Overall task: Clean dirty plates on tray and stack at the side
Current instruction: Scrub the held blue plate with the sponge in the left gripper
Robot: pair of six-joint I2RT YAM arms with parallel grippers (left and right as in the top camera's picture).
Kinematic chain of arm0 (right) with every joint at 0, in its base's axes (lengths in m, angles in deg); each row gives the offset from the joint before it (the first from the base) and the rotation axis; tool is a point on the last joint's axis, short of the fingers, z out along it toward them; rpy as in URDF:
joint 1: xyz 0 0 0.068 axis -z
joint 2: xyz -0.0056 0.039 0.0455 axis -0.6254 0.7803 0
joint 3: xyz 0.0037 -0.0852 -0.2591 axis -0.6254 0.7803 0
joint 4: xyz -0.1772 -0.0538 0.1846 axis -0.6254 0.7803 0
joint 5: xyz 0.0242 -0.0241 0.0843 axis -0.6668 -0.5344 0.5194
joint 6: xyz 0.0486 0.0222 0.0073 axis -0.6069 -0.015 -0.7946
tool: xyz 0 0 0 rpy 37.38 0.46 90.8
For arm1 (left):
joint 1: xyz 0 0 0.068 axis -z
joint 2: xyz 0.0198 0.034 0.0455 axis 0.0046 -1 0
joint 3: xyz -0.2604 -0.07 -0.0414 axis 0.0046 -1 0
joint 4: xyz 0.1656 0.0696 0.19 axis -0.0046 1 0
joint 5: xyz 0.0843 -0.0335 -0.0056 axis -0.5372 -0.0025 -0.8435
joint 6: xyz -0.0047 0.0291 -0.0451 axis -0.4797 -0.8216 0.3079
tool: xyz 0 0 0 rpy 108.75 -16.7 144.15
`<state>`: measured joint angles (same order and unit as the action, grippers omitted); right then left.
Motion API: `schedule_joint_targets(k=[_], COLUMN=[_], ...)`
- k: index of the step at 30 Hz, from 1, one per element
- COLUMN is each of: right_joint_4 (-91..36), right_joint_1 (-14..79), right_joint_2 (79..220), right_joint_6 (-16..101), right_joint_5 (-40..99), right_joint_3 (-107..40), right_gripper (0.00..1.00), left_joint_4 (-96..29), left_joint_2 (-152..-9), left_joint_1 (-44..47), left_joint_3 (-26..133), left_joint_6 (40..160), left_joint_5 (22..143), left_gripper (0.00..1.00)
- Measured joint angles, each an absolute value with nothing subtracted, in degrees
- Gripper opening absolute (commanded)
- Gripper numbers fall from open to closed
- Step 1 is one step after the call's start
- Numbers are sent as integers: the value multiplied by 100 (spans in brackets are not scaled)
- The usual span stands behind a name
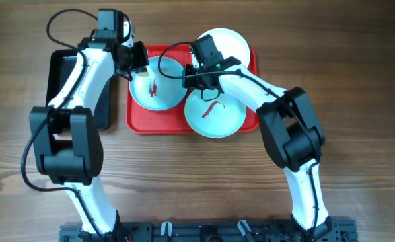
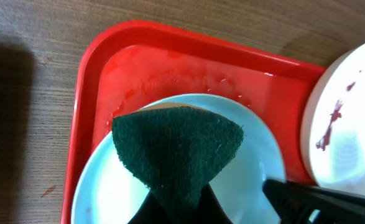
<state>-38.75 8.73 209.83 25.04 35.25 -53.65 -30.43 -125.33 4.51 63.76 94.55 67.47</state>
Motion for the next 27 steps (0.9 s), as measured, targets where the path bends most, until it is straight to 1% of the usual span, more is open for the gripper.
schedule_joint_targets(k=[9, 17, 21, 27], right_joint_4=[-3877, -3882, -3890, -3890], right_joint_1=[873, 873, 873, 873], right_joint_2=[20994, 20994, 20994, 20994], right_joint_6=[2504, 2501, 2488, 2488], right_joint_5=[3528, 3528, 3530, 3545], right_joint_3=[-5365, -5365, -5365, -5365], right_gripper=[4, 4, 4, 4], left_joint_4=[-3003, -2820, -3012, -3622], left_joint_2=[-13057, -13101, -13101, -12869], left_joint_1=[469, 762, 891, 906], left_joint_3=[6376, 6328, 6048, 5425], left_joint_6=[9455, 9374, 9359, 9317], left_joint_5=[6727, 6504, 6389, 6389], left_gripper=[4, 4, 4, 4])
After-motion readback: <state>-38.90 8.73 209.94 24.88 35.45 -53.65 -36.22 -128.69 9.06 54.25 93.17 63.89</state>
